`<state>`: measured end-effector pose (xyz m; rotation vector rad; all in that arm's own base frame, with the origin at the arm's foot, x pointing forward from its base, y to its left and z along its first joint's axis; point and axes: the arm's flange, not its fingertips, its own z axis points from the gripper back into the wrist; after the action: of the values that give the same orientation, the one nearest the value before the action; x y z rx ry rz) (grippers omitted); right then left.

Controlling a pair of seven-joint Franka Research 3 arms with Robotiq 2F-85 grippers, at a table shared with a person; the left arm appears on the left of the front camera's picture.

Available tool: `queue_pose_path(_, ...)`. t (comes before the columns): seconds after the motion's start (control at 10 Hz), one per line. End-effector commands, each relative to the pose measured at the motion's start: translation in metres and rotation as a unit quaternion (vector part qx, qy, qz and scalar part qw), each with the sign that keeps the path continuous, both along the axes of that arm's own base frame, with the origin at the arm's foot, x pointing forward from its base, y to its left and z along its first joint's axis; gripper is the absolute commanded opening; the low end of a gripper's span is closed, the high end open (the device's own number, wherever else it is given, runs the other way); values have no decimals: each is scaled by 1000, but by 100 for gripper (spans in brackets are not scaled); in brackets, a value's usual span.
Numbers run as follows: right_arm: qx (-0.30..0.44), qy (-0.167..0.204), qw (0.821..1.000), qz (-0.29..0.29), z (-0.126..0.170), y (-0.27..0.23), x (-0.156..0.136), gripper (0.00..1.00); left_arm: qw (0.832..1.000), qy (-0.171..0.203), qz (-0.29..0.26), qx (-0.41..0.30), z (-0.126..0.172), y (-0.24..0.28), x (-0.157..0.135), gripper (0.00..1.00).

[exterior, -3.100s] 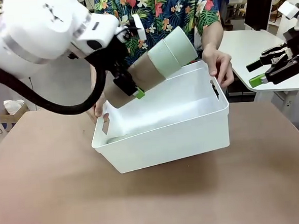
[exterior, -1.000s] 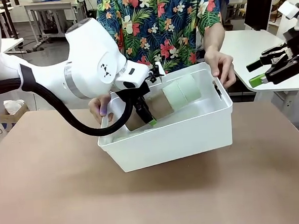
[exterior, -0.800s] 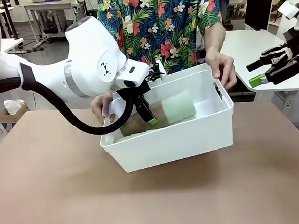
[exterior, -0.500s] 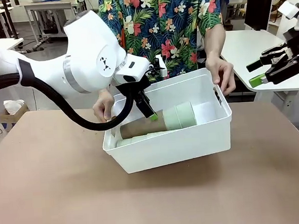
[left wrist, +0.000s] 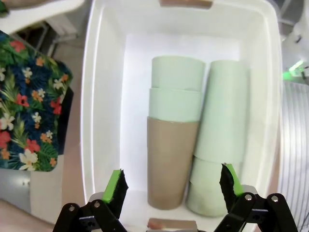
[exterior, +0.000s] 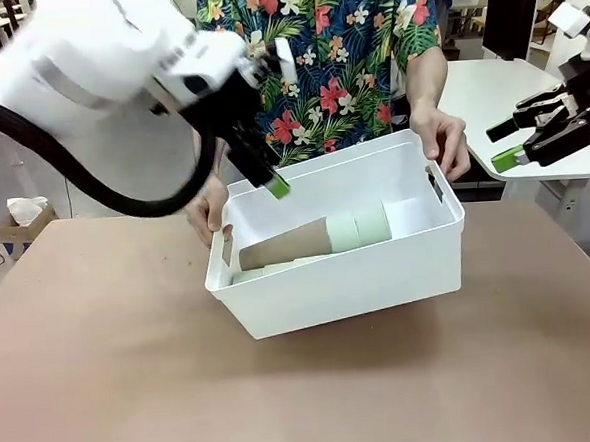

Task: Stack the cups and store them in the basket.
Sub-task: Place the stack of Reusable plastic cups into the Pantry Basket.

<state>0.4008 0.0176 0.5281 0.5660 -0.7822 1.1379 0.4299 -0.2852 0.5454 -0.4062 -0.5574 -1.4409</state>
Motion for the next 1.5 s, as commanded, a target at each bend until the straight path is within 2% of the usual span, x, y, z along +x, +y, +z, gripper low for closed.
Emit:
queue_pose_path(0.0,4,5,1000,-4,2,1,1,100,999,22,-23,-39,11,55,-9,100)
queue_pose_path(0.3,4,5,1000,-4,2,1,1,100,989,22,-43,-139,35,157,-25,100)
queue_pose_path(0.5,4,5,1000,-4,2,1,1,100,979,11,-43,-199,31,224,-36,100)
queue_pose_path(0.7,4,5,1000,-4,2,1,1,100,977,-1,-31,-212,19,271,-42,100)
queue_pose_path(0.9,4,5,1000,-4,2,1,1,100,976,-11,-21,-215,6,298,-44,100)
queue_pose_path(1.1,4,5,1000,-4,2,1,1,100,969,-19,-38,-242,6,298,-56,100)
queue_pose_path(1.2,4,5,1000,-4,2,1,1,100,978,-6,-15,-207,6,307,-45,100)
queue_pose_path(1.4,4,5,1000,-4,2,1,1,100,978,-6,-15,-207,6,307,-45,100)
